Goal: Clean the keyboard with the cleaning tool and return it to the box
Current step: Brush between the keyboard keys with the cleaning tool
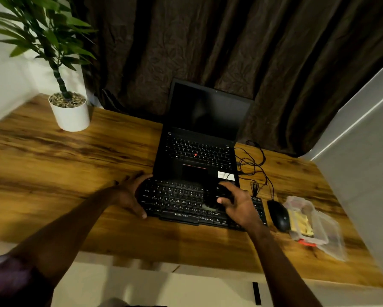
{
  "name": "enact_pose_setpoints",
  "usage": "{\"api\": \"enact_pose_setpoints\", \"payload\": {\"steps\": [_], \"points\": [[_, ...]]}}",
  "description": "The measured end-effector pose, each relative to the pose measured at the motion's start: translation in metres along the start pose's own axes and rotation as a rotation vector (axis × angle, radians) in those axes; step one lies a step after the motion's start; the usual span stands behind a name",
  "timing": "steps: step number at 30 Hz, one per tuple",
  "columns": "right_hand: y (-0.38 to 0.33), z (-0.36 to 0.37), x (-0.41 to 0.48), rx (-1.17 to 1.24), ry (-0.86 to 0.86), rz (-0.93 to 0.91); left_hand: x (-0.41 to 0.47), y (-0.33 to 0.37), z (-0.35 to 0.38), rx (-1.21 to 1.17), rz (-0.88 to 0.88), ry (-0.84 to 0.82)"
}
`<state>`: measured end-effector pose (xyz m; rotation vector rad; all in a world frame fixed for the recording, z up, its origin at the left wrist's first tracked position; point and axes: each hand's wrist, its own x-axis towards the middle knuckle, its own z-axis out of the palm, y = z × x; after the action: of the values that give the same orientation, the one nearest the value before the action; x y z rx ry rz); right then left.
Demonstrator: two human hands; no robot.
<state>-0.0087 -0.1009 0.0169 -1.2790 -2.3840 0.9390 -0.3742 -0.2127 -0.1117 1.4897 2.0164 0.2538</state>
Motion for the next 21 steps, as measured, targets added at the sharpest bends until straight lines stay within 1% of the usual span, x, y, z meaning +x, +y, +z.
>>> {"api": "enact_pose_setpoints", "payload": {"steps": [6,10,13,16,19,21], "points": [[0.008,-0.006,-0.003,-0.054,0.046,-0.030,-0.005,0.002,-0.002,-0.024,-0.004,-0.016],[-0.006,0.017,0.010,-0.046,-0.028,-0.011,-0.009,0.002,-0.003,-0.024,-0.005,-0.018],[-0.028,0.038,0.016,-0.006,-0.071,-0.057,-0.010,0.003,-0.004,-0.037,-0.007,-0.023],[-0.044,0.056,0.024,0.000,-0.098,-0.040,-0.015,0.007,-0.007,-0.056,0.000,-0.031],[-0.050,0.057,0.025,0.007,-0.114,-0.021,-0.028,0.018,-0.016,-0.082,0.007,-0.047],[-0.050,0.045,0.020,0.017,-0.091,-0.043,-0.040,0.026,-0.025,-0.092,0.000,-0.083]]}}
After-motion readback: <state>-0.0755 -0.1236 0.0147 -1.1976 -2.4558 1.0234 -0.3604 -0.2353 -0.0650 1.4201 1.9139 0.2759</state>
